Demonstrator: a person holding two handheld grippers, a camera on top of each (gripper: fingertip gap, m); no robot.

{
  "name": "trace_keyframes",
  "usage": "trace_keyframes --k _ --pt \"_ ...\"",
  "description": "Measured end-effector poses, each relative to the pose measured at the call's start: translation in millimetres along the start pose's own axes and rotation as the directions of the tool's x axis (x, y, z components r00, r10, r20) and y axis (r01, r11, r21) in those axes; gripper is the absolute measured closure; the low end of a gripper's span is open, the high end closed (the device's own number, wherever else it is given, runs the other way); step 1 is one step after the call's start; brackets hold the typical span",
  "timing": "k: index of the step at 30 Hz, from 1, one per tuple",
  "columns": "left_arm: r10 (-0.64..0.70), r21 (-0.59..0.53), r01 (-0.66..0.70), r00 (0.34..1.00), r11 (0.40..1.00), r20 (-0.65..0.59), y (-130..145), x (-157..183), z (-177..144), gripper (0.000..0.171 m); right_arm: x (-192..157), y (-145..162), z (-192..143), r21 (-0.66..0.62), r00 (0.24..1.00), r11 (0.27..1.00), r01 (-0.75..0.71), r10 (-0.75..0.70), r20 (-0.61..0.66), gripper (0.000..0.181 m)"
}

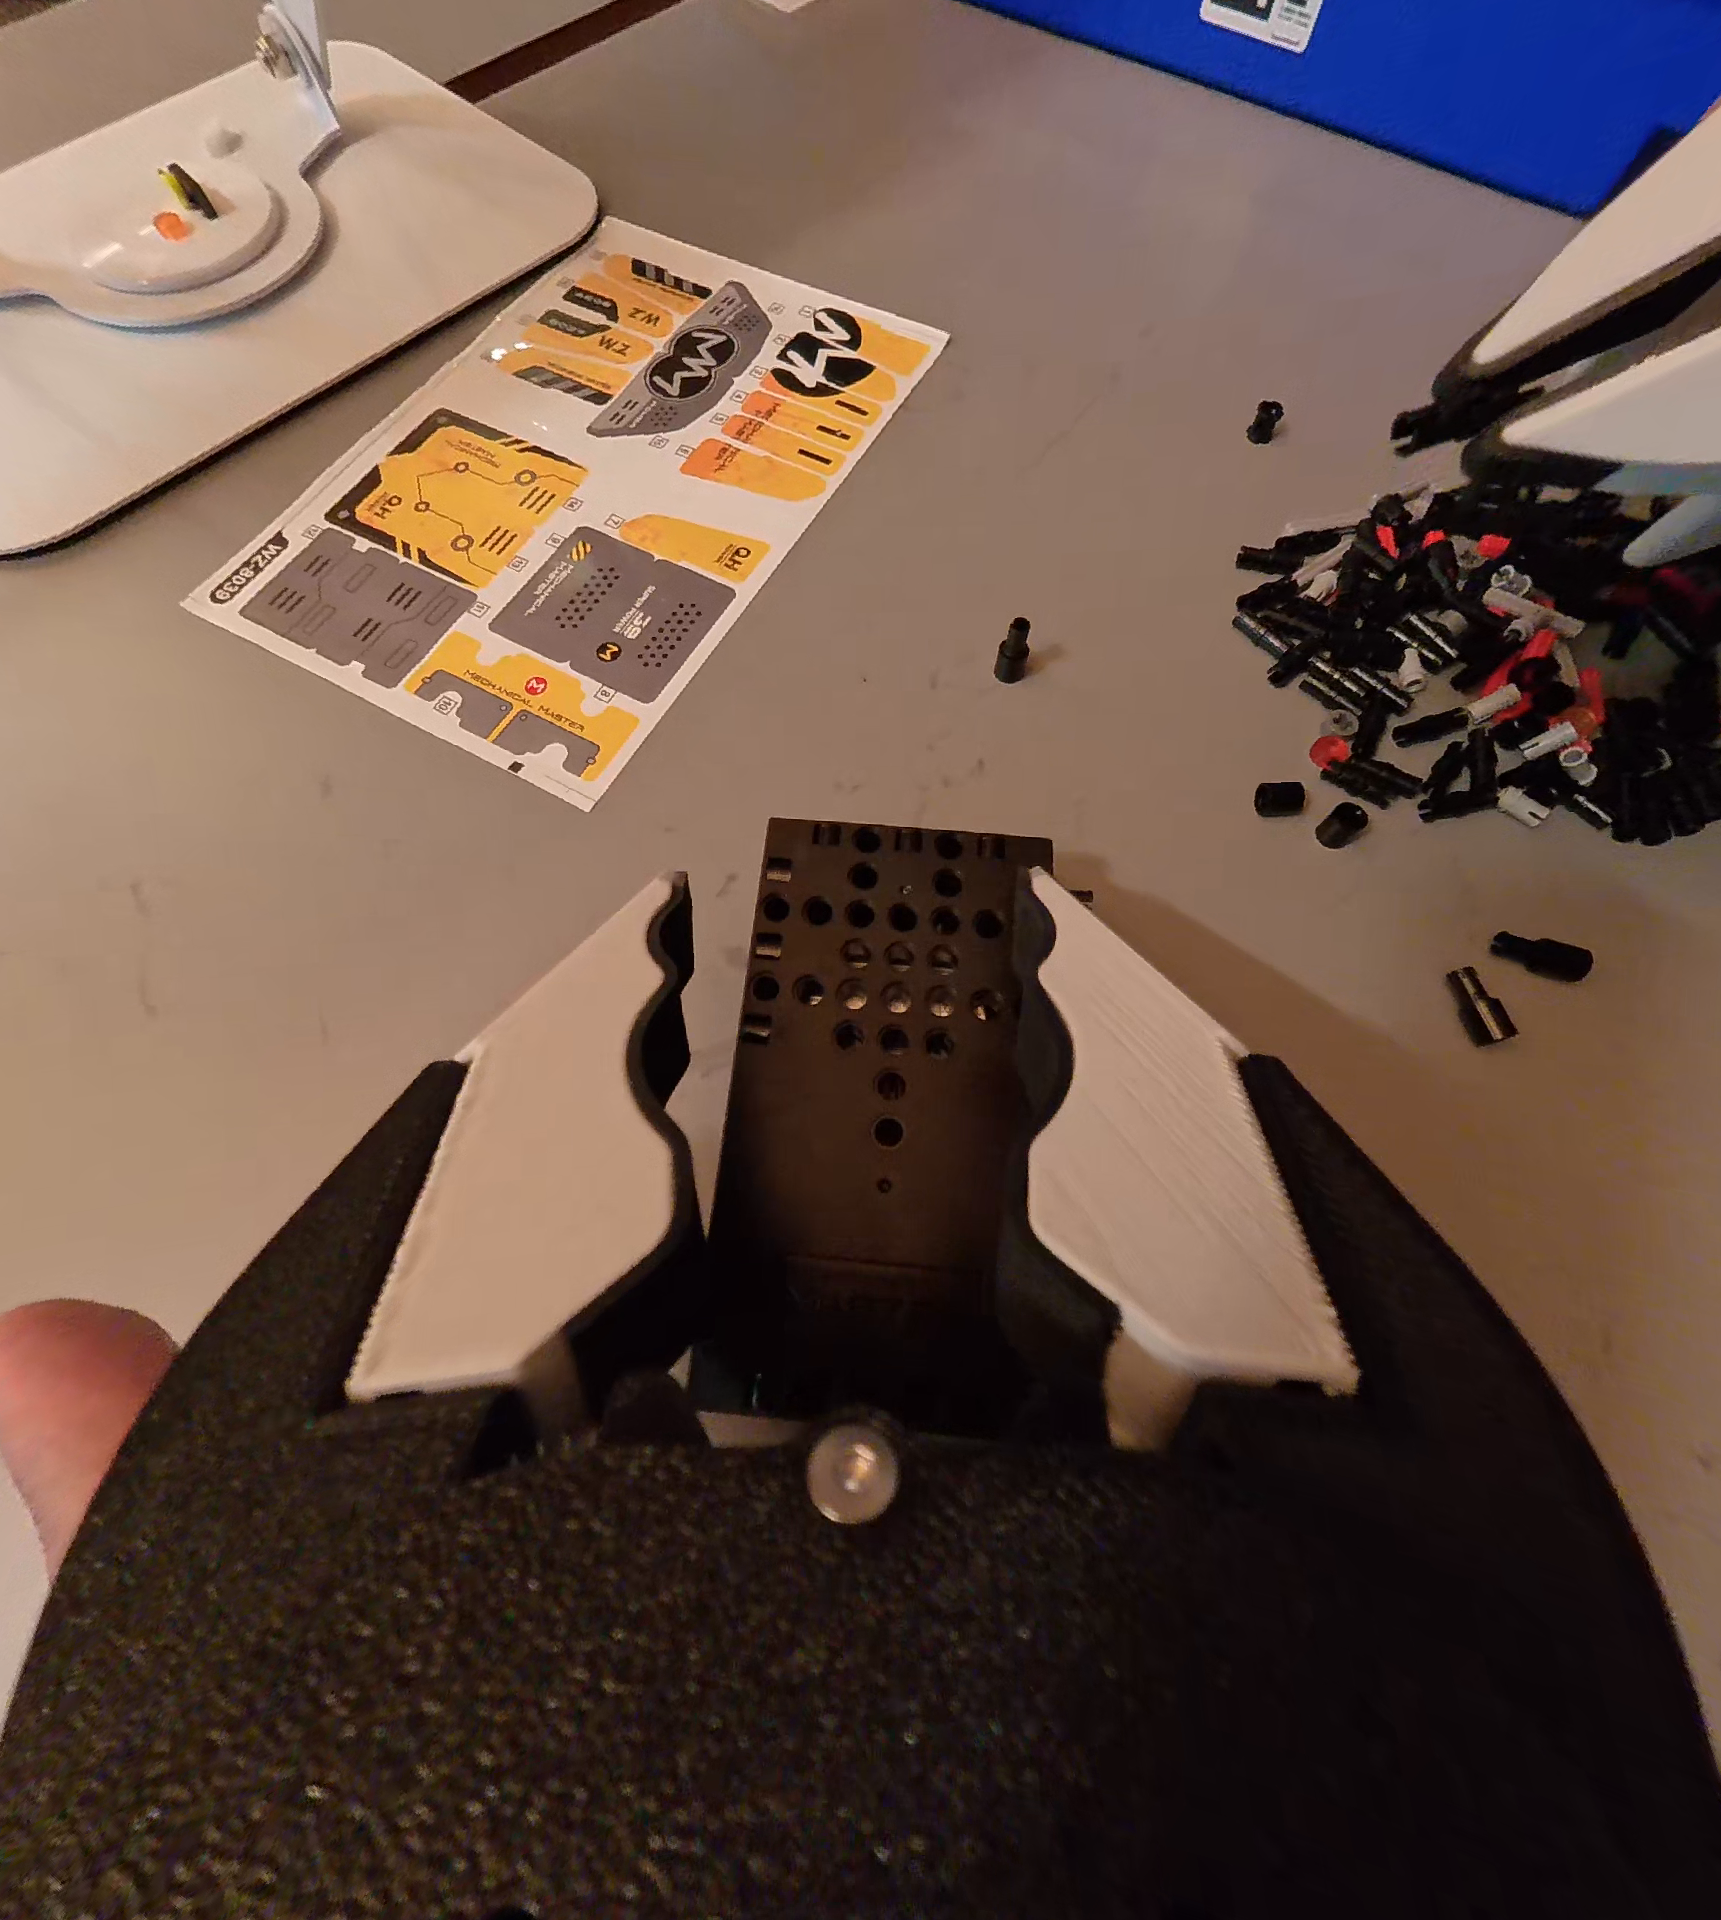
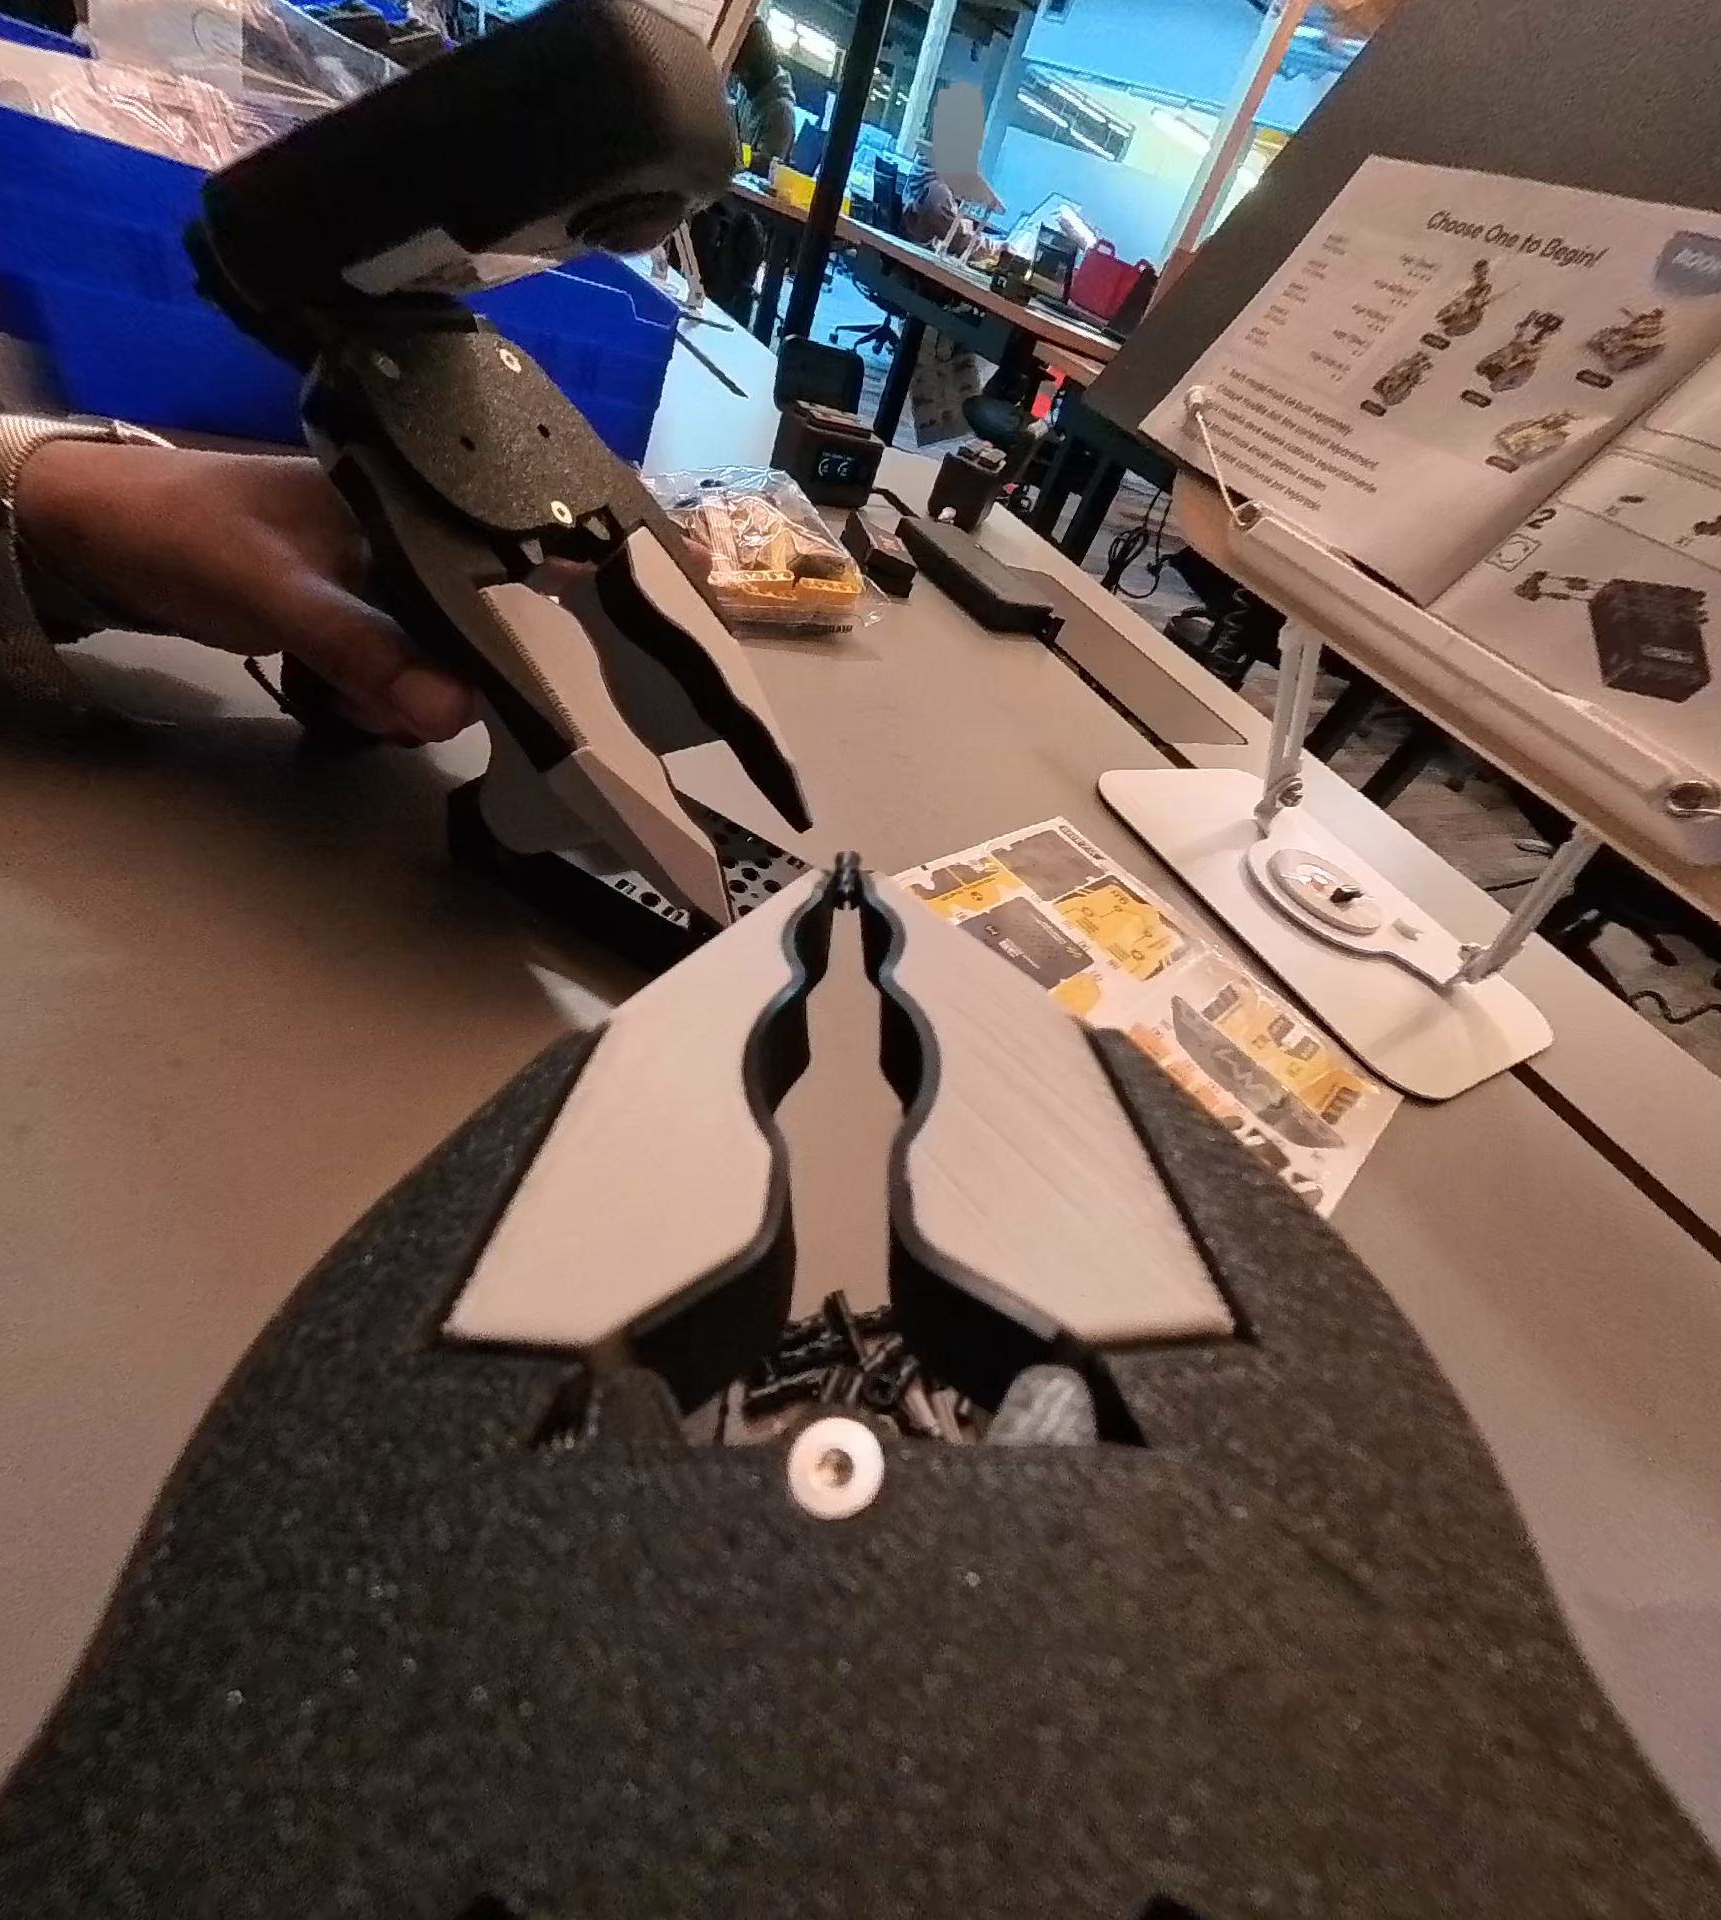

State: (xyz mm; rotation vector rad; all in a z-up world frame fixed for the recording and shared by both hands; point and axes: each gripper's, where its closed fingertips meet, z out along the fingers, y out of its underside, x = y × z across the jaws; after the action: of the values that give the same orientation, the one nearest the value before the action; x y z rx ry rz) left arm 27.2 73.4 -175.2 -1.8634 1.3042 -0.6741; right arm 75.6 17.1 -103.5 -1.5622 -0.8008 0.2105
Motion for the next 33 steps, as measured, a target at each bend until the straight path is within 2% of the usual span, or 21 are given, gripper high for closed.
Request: trace_keyframes --k 9,12,14,16,18,22,24,27,33 --pt "-0.007 0.009 0.007 1.0 1.0 0.023 -0.8 -2.7 -2.2 0.109 2.2 2.0 -0.1 -0.006 1.0 1.0 -0.001 0.001 -0.007 0.176" --pt "-0.014 0.112 0.009 0.999 0.994 0.039 -18.0 -5.1 -15.8 0.11 4.6 4.1 -0.1 -0.011 1.0 1.0 -0.002 0.002 -0.013 0.176" --pt "-0.029 0.167 0.028 1.0 0.986 0.004 -26.4 -3.0 -23.2 0.11 6.7 5.4 -0.4 -0.015 1.0 1.0 -0.007 0.007 -0.018 0.176" --pt "-0.05 0.122 0.05 0.999 0.991 -0.01 -18.3 -3.6 -19.1 0.11 8.1 6.0 -0.6 -0.016 1.0 1.0 -0.012 0.012 -0.021 0.176" --pt "-0.042 0.068 0.039 0.998 0.997 0.043 -10.3 -8.7 -14.0 0.11 8.6 6.6 -0.7 -0.019 1.0 1.0 -0.02 0.019 -0.021 0.176" --pt "0.022 0.079 -0.028 0.997 0.996 0.076 -14.6 -3.1 -15.3 0.11 9.6 7.2 -0.9 -0.02 0.999 0.999 -0.029 0.029 -0.021 0.176" --pt "0.015 0.034 -0.018 0.997 0.999 0.082 -5.9 -6.2 -10.6 0.11 9.5 7.5 -0.8 -0.022 0.999 0.999 -0.03 0.029 -0.02 0.176" --pt "-0.02 0.012 0.019 0.999 1.0 0.036 0.4 -5.8 -7.7 0.108 8.4 8.0 -0.4 -0.024 0.999 0.999 -0.028 0.028 -0.015 0.176" --pt "0.007 0.001 -0.007 1.0 1.0 -0.02 2.5 4.2 -6.0 0.11 8.3 10.0 0.1 -0.031 0.999 0.999 -0.029 0.029 -0.013 0.176"
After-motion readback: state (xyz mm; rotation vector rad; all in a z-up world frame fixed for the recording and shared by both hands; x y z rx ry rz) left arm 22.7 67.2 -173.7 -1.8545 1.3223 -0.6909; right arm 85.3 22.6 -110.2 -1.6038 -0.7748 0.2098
